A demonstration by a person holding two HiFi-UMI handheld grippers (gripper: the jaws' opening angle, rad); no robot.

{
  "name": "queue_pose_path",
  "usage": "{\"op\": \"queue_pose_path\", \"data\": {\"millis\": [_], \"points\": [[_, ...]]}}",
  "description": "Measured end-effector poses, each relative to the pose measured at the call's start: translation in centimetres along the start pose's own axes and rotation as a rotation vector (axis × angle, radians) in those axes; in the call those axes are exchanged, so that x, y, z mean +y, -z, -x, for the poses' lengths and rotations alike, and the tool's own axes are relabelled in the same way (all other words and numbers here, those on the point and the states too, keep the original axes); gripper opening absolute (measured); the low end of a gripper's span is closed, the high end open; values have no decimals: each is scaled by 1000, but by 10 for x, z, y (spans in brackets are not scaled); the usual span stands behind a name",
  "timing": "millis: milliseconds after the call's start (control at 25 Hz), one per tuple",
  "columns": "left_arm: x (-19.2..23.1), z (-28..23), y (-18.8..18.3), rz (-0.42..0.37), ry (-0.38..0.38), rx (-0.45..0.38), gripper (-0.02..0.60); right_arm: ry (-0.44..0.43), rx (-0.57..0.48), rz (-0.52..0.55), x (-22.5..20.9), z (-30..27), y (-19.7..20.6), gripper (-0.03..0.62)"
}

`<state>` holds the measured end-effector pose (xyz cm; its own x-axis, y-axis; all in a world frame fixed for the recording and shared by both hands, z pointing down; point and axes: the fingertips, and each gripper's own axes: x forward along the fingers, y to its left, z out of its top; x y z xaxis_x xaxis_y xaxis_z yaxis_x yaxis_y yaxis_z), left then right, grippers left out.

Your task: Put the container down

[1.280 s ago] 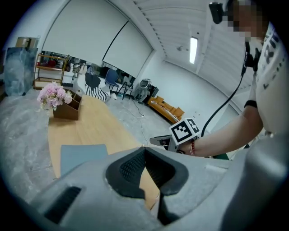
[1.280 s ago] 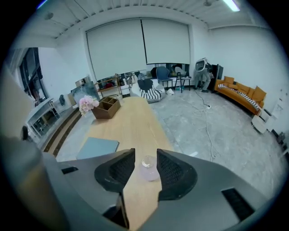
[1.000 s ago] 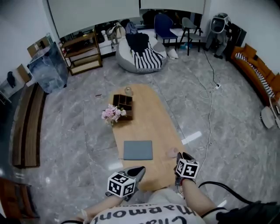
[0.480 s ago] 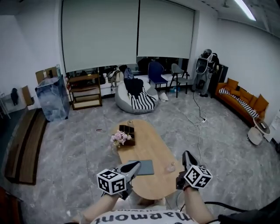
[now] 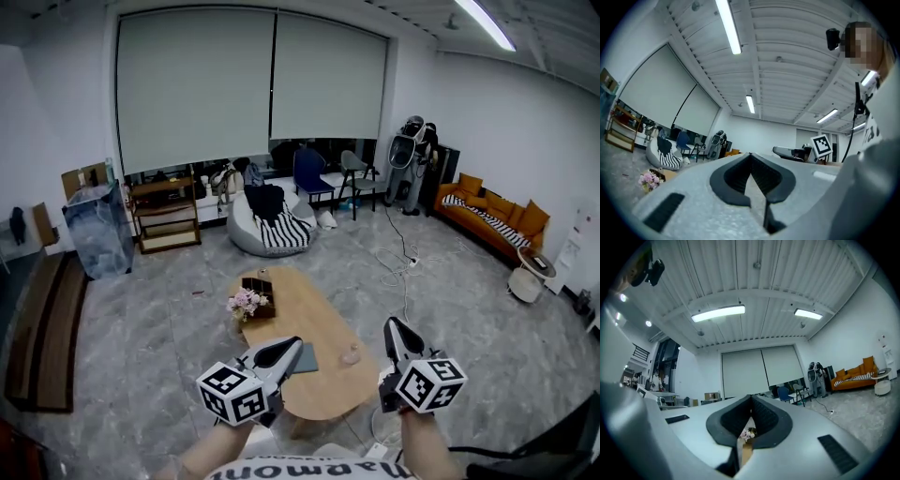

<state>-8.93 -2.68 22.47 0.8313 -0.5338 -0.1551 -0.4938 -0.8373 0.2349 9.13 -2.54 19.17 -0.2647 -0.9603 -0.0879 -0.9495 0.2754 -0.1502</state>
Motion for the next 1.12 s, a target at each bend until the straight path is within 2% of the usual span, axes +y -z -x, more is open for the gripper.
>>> {"op": "queue_pose_path", "data": {"millis": [160,400,680,1120], "points": [[-22,-5,-5,-20,24,-13,15,4,7,28,-2,10,-1,14],[-54,-18,-4,-23,-18,-46,15,-40,24,57,-20,37,-10,14],[-114,-38,17,-14,-54,-73,14,-69,63,89,-60,94,-13,14],[-199,-38,63,11,-105,-70,14,-98,125,70,-101,176,6,14]]}}
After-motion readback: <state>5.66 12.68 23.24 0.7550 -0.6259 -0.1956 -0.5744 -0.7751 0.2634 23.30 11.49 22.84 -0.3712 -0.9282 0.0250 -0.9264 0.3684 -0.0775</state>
